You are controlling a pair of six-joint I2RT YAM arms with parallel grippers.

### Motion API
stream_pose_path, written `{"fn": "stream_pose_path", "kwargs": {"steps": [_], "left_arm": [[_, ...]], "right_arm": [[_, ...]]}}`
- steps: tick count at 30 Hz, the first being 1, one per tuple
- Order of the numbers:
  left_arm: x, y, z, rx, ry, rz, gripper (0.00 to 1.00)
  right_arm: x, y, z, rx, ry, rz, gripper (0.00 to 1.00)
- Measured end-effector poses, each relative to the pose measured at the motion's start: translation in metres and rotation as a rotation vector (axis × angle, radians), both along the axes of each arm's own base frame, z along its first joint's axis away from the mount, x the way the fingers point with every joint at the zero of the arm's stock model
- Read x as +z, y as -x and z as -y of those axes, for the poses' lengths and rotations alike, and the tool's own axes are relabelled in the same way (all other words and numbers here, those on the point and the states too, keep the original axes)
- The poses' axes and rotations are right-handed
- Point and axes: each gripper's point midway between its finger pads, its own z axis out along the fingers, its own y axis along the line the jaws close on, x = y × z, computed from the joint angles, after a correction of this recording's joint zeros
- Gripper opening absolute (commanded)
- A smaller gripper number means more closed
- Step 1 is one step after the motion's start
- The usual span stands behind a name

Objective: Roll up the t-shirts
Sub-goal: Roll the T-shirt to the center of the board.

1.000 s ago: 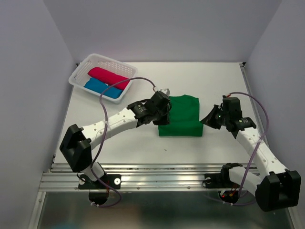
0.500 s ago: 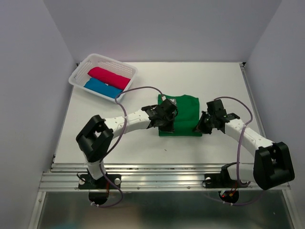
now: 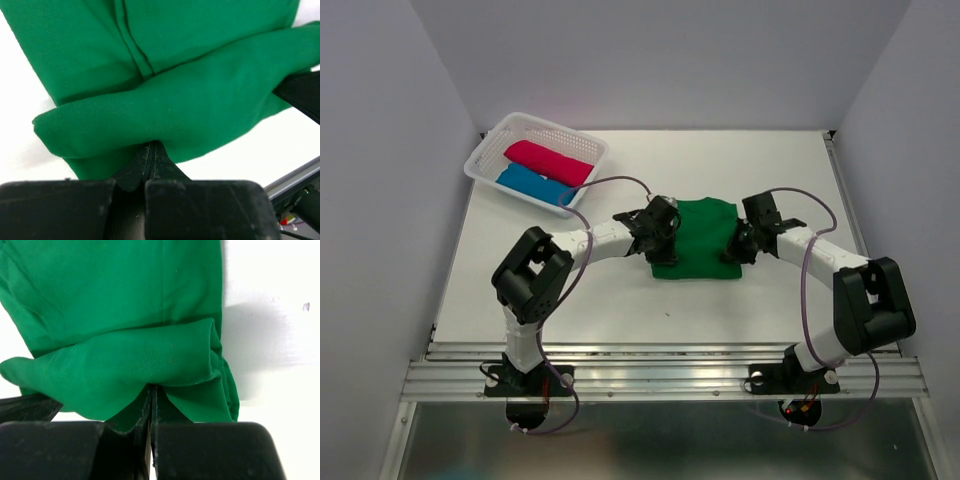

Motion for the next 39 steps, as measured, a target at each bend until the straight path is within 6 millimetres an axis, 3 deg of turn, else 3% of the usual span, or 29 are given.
{"fn": "stream_pose_path", "kwargs": {"steps": [5,10,14,18,22,26,33,36,39], "left_arm": [[-0.016,-0.008,0.0,-0.002,-0.003,-0.026,0.0],[-0.019,-0.011,0.006,-0.017,0.006,-0.032,0.0],[-0.018,-0.011,0.006,-0.026,0.013,-0.037,0.0],[-0.016,-0.009,0.006,-0.034,0.017,-0.042,0.0],[-0.005,-0.007,0.005,-0.041,0.019,-0.04,0.0],[0.01,-0.01,0.005,-0.037,0.031,-0.025,0.0],[0.024,-0.008,0.0,-0.032,0.034,-0.017,0.0],[0.03,-0.007,-0.002,-0.037,0.04,-0.008,0.0],[0.033,-0.003,-0.007,-0.036,0.04,-0.005,0.0]], "right_arm": [[-0.001,-0.011,0.003,-0.018,0.027,0.018,0.01],[-0.006,-0.011,0.005,-0.024,0.042,0.008,0.01],[0.012,-0.011,-0.005,-0.012,0.013,0.054,0.01],[0.041,-0.011,-0.027,0.021,-0.05,0.132,0.01],[0.055,-0.01,-0.052,0.069,-0.101,0.171,0.01],[0.042,-0.015,-0.063,0.08,-0.103,0.154,0.02],[-0.016,-0.024,-0.053,0.038,0.007,0.048,0.01],[-0.009,-0.029,-0.056,0.047,0.005,0.064,0.03],[0.016,-0.04,-0.06,0.048,-0.017,0.129,0.05]]}}
